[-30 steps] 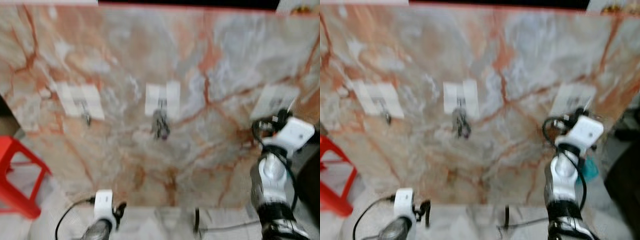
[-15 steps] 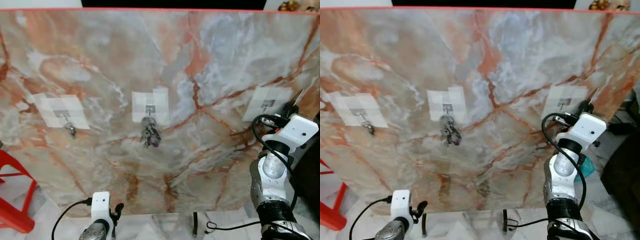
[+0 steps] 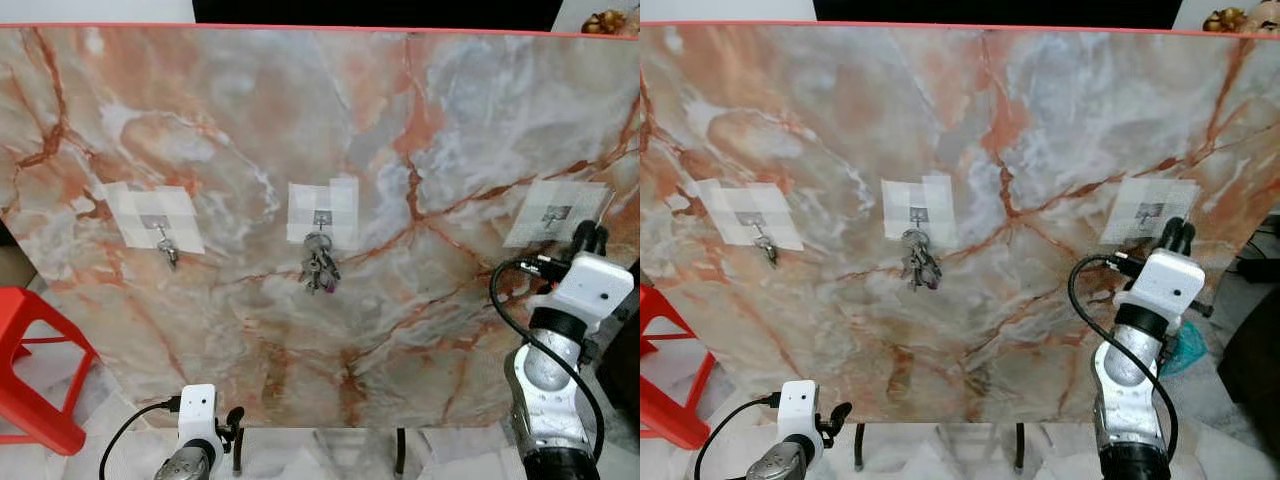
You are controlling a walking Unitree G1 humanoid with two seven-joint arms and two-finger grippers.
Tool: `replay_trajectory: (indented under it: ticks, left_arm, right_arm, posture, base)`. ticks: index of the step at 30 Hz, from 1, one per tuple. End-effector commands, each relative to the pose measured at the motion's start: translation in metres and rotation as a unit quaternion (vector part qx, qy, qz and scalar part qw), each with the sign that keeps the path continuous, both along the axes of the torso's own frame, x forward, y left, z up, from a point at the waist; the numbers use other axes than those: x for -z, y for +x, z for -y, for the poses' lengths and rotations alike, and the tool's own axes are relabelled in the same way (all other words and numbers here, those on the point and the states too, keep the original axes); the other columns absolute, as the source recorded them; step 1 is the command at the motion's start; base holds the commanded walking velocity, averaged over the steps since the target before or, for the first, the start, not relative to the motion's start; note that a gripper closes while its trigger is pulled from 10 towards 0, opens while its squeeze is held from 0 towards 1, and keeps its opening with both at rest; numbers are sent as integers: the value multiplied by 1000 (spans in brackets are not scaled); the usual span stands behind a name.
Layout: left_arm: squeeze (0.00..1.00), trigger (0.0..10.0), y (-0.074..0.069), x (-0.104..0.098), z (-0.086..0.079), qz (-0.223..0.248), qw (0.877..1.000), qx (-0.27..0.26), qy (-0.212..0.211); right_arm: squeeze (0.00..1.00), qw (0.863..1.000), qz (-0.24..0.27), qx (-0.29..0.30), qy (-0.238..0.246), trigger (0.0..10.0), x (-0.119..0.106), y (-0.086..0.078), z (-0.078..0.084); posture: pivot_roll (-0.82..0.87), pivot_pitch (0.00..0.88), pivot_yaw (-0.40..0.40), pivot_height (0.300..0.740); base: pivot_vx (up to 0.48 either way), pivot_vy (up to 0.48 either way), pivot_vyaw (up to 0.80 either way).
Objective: Hang keys on a hook
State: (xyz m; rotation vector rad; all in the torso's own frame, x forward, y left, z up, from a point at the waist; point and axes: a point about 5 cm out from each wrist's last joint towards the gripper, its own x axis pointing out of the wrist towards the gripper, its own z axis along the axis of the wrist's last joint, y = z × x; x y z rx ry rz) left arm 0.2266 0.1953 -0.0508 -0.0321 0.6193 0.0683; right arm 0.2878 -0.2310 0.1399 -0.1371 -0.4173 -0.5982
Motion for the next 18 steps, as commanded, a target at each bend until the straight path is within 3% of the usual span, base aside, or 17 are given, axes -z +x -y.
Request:
replay_trajectory:
  ticks: [1, 8, 18]
  left_arm:
    - [0, 10000, -2, 1, 0, -4, 1000, -3, -4]
    - [0, 10000, -1, 1, 0, -2, 1000, -4, -2]
    - [0, 10000, -1, 1, 0, -2, 1000, -3, -1]
  right_arm:
    - [0, 1000, 8, -2, -3, 10000, -6, 1, -2]
    - [0, 999, 6, -49, -5, 10000, -12, 13, -18]
    - [0, 998, -3, -66, -20, 10000, -11, 17, -22]
  posture:
    - [-14, 0, -39, 740]
    - [-7, 0, -39, 740]
    - [-7, 0, -40, 740]
  base:
    - [0, 0, 0]
    - [0, 0, 0]
    - [0, 0, 0]
